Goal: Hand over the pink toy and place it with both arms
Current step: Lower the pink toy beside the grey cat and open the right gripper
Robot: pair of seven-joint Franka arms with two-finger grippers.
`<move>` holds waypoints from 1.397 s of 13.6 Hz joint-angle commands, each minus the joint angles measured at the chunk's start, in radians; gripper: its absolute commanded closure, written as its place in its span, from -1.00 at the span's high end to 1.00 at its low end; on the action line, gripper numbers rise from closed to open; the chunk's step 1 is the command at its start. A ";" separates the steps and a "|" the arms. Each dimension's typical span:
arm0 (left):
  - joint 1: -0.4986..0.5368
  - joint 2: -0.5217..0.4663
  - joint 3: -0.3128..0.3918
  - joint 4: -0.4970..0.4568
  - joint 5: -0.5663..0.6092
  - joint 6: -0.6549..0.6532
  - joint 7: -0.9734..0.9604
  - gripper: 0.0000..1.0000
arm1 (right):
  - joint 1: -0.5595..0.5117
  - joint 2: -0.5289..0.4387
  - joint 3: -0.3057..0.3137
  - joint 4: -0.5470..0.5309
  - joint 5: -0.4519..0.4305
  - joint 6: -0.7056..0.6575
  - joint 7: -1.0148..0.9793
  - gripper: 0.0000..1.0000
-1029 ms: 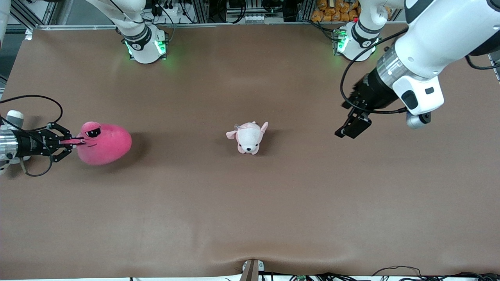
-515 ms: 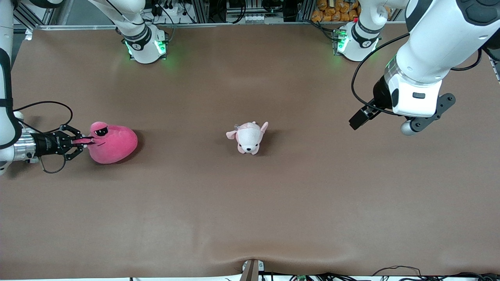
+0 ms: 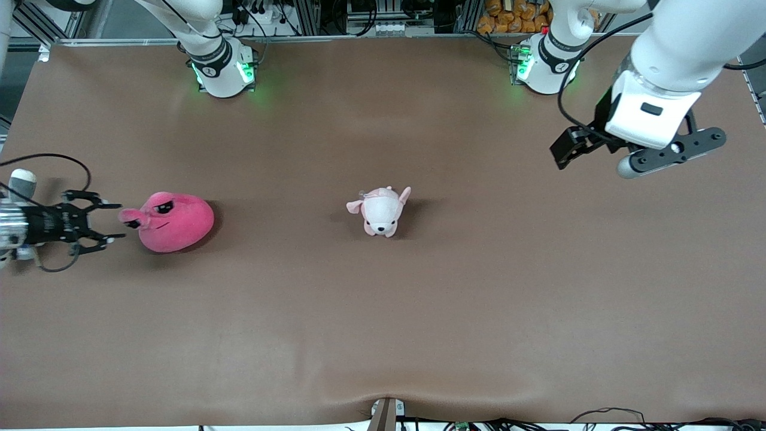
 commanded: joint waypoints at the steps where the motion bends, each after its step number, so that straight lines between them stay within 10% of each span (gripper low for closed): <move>1: 0.098 -0.069 0.004 -0.008 0.012 -0.034 0.171 1.00 | 0.081 -0.014 0.005 0.179 0.004 -0.073 0.017 1.00; 6: 0.256 -0.127 0.000 -0.051 -0.003 -0.089 0.334 1.00 | 0.236 -0.106 0.001 0.291 -0.062 -0.072 -0.029 1.00; 10: 0.286 -0.196 -0.016 -0.125 -0.006 -0.086 0.374 1.00 | 0.414 -0.193 -0.001 0.299 -0.407 -0.162 -0.444 1.00; 14: 0.196 -0.250 0.073 -0.200 -0.011 -0.084 0.377 1.00 | 0.413 -0.264 -0.007 0.299 -0.548 -0.167 -1.059 1.00; 17: 0.158 -0.253 0.107 -0.205 -0.012 -0.043 0.377 1.00 | 0.324 -0.336 -0.007 0.284 -0.526 -0.178 -1.391 1.00; 19: 0.161 -0.268 0.105 -0.238 -0.012 0.026 0.379 1.00 | 0.285 -0.400 -0.009 0.194 -0.448 -0.205 -1.273 1.00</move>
